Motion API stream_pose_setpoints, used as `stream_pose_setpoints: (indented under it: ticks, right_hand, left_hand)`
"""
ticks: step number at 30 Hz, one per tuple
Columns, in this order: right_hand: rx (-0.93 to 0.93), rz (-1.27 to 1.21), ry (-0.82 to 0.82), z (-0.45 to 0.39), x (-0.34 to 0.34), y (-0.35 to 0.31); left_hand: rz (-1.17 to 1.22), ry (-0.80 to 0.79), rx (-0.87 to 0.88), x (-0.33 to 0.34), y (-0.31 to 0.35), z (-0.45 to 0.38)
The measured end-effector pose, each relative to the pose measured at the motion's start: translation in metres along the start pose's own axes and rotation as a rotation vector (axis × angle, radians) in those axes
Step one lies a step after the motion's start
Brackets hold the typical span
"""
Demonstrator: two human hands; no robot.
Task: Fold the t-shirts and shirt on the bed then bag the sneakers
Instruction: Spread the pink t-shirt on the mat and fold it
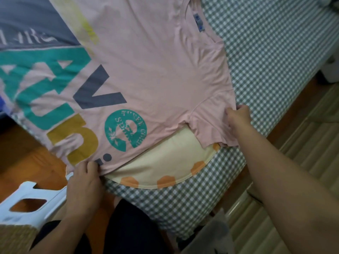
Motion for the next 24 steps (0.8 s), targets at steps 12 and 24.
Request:
stream_pose_setpoints:
  ticks: [12, 24]
  right_hand:
    - [-0.196, -0.36, -0.174, 0.037, -0.012, -0.129]
    - [-0.272, -0.271, -0.147, -0.021, 0.08, -0.264]
  left_hand:
    - [0.192, 0.147, -0.117, -0.118, -0.039, -0.006]
    - [0.161, 0.473, -0.462, -0.224, -0.109, -0.131]
Point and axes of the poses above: each hand's wrist, its own z-axis away from the middle knuckle, its own x-axis out of the palm, y = z × x, the point moved 10 cm from there along -z, towards the middle knuckle, and after that the axes turned 1 degree about y, right-handed, at the moved point
